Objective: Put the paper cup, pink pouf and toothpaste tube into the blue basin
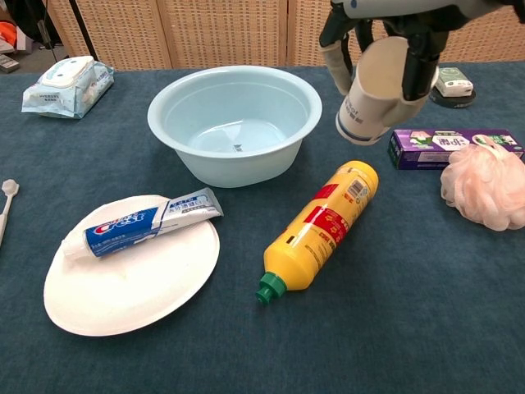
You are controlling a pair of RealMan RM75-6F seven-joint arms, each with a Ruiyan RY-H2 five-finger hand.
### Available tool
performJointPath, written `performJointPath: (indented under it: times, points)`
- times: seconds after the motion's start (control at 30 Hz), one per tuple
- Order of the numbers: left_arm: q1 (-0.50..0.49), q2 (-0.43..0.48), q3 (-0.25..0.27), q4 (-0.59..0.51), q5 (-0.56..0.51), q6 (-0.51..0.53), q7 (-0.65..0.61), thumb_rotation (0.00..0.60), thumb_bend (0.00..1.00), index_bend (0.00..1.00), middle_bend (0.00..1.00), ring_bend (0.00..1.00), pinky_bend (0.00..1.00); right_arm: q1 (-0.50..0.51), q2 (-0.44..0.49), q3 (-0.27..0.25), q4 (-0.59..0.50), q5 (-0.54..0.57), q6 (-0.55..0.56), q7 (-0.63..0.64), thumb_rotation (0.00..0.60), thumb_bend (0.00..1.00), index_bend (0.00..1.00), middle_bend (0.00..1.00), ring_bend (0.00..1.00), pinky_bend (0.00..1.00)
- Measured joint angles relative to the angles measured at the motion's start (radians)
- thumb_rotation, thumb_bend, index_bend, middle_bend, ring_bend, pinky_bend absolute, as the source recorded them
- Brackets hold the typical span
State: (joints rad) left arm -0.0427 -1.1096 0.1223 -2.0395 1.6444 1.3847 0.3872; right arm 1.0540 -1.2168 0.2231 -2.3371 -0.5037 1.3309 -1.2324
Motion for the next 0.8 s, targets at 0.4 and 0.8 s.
performJointPath:
  times: [0.4,0.8]
  points:
    - [-0.017,-0.026,-0.009,0.027,-0.058,-0.046,0.009,0.600,0.33,0.01,0.00,0.00,0.11,0.132,-0.061,0.069,0.167,0.163,-0.031,0.000,0.600,0.23,0.64,0.36,0.38,0.45]
    - [-0.037,-0.047,-0.025,0.049,-0.114,-0.074,0.008,0.600,0.33,0.01,0.00,0.00,0.11,0.300,-0.210,0.102,0.400,0.268,-0.133,0.015,0.600,0.23,0.63,0.36,0.38,0.45]
